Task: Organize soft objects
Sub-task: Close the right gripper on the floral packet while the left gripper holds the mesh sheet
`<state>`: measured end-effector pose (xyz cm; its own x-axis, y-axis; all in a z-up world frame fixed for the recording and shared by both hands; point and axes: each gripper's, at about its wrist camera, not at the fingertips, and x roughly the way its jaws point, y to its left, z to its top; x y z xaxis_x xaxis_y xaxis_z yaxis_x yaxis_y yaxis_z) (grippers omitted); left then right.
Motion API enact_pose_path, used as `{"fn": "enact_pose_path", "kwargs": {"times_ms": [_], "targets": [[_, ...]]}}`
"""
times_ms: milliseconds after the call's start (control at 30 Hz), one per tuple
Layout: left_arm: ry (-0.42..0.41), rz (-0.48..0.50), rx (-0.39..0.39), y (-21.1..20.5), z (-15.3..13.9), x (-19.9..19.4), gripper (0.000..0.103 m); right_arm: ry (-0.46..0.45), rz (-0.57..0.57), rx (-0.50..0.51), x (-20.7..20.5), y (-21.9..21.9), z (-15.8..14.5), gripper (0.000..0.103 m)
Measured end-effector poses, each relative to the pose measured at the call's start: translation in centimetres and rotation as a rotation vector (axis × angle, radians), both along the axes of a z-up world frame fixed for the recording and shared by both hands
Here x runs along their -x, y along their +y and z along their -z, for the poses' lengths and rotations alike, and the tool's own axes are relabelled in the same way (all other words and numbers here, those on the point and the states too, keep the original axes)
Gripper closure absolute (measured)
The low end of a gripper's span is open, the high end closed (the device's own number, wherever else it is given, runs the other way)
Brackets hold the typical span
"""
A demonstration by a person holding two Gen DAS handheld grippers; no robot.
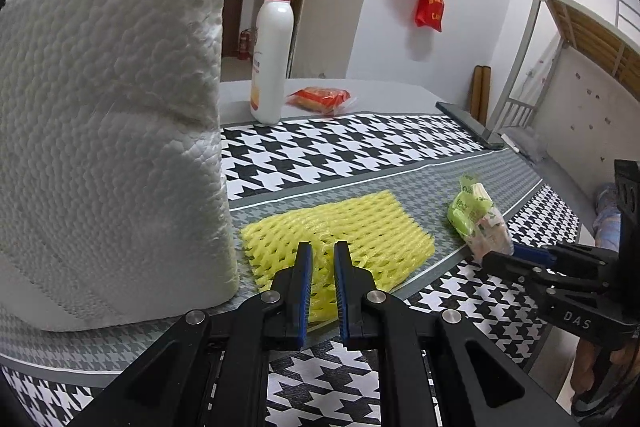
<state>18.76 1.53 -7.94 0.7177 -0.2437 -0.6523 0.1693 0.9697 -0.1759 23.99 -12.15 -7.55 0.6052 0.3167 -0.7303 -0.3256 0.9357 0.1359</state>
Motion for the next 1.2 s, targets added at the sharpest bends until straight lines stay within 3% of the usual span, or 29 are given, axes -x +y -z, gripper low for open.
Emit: {"fn": "enact_pose_path", "kwargs": {"times_ms": [300,367,500,533,667,1100,1200], "targets": [[-0.012,0.006,0.031,0.1,-0.3,0.3,0.091,-0.01,0.001,0.004,1.6,-1.0,-0.2,0.075],[-0.006,0.004,0.031,0.2,-0.2,0.2,0.091,-0.015,0.002,0.008,1.9,-1.2,0.0,0.071],[0.006,0.004,0.035,0.3,0.0,0.1,0.091,-0.04,-0.007,0.004,2.1,-1.1,-0.2,0.042],[0.006,0.004,0.035,0.3,-0.1,0.1,0.091,-0.056,-0.008,0.012,2.2,-1.0,-0.3,0.039],[0.004,0.004,0.037,0.3,-0.1,0.2,0.091,-0.068,-0.004,0.034,1.8,-0.5,-0.4,0.039],[0.005,0.012,0.034,0.2,0.0,0.2,0.091,0.006,0.018,-0.051,-1.0,-1.1,0.8,0.039],[0.004,0.014,0.035,0.1,0.0,0.2,0.091,0.039,0.016,-0.068,-1.4,-1.1,1.5,0.071]]}}
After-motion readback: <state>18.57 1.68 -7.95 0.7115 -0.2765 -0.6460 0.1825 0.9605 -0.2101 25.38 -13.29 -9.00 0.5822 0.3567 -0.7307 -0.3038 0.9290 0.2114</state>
